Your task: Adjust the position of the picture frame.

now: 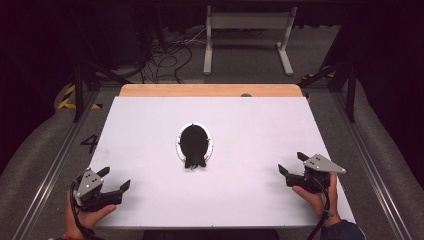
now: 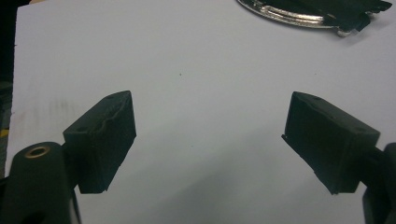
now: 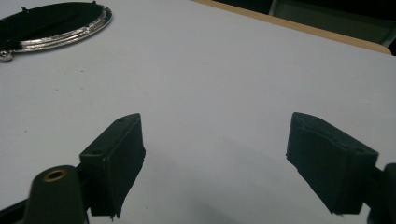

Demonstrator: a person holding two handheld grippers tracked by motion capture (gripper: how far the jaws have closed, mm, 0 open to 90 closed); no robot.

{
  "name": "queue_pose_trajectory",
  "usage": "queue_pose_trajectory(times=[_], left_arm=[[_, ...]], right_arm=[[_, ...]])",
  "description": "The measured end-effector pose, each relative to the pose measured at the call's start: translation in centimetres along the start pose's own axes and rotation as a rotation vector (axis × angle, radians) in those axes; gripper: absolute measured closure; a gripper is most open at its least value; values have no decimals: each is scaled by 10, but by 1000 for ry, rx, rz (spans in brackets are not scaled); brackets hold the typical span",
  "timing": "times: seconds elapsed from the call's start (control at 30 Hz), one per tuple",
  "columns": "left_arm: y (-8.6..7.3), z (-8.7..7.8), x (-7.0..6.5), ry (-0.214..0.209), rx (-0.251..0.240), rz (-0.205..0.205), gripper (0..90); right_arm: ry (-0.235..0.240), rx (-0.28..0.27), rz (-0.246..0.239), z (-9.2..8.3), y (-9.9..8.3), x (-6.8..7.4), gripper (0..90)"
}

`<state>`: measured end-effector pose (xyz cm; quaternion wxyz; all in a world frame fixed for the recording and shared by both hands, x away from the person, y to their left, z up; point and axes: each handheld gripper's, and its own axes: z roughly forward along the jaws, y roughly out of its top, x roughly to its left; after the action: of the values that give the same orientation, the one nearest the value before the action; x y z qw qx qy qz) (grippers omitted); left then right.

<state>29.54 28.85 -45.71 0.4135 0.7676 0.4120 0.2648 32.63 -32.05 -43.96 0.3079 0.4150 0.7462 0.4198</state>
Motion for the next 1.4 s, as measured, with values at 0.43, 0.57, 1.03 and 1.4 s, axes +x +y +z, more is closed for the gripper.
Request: queue_pose_trajectory(times=[0.43,0.57,1.03,1.4], left_arm=[[5,2,-5,-30,-12,-3,217],[11,5,-8,-32,-26,-1,222],[47,44,-2,-158,19,57,569],[91,91,-4,-245,45,83,869]], right_arm=[[2,50,10,6,0,1,186],[1,68,28,7,1,1,227],[62,64,1,14,16,6,559],[138,32,-11,35,48,15,811]])
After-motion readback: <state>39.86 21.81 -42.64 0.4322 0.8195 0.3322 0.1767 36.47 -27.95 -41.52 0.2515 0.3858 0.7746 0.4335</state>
